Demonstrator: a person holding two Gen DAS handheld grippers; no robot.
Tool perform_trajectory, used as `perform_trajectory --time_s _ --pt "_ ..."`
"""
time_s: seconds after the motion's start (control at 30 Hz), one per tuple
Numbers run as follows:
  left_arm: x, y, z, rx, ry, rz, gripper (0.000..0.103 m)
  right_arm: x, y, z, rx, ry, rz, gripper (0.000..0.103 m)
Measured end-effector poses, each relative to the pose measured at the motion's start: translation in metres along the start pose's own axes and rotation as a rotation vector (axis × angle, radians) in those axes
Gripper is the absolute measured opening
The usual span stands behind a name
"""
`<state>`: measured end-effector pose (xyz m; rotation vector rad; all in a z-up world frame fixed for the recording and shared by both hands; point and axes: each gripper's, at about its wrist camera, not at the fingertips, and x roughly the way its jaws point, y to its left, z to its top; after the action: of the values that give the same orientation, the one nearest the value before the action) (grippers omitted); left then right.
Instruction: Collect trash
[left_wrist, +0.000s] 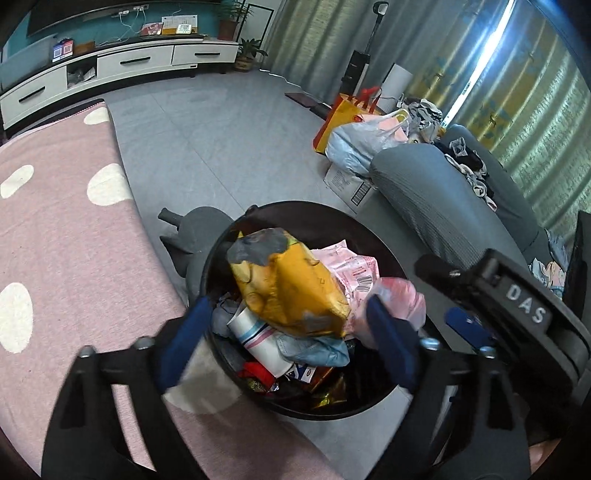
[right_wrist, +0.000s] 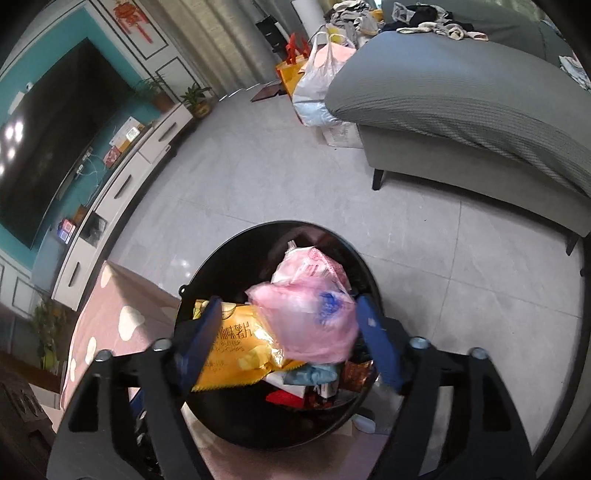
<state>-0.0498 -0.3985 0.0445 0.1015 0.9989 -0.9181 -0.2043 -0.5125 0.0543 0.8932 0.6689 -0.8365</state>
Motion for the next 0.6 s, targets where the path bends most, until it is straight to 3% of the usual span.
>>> perform_trajectory --time_s 0.07,0.23,0.43,0.6 --pt "-0.006 -0.002 0.000 0.030 -0.021 0.024 0.100 -0.007 -0.002 0.001 -0.001 -0.012 -0.012 0.086" --pt "-0.017 -0.007 -0.001 0.071 -0.036 0.039 0.100 -0.024 0.000 0.001 -0.027 -0.055 -0.031 0.099" --pt "-0.037 -0.014 -0.001 0.111 -0.055 0.040 0.100 -0.032 0.006 -0.001 -0.095 -0.088 -0.107 0.100" --pt "-0.057 -0.015 -0.002 0.125 -0.072 0.056 0.100 -0.034 0.006 -0.001 -0.106 -0.093 -0.115 0.100"
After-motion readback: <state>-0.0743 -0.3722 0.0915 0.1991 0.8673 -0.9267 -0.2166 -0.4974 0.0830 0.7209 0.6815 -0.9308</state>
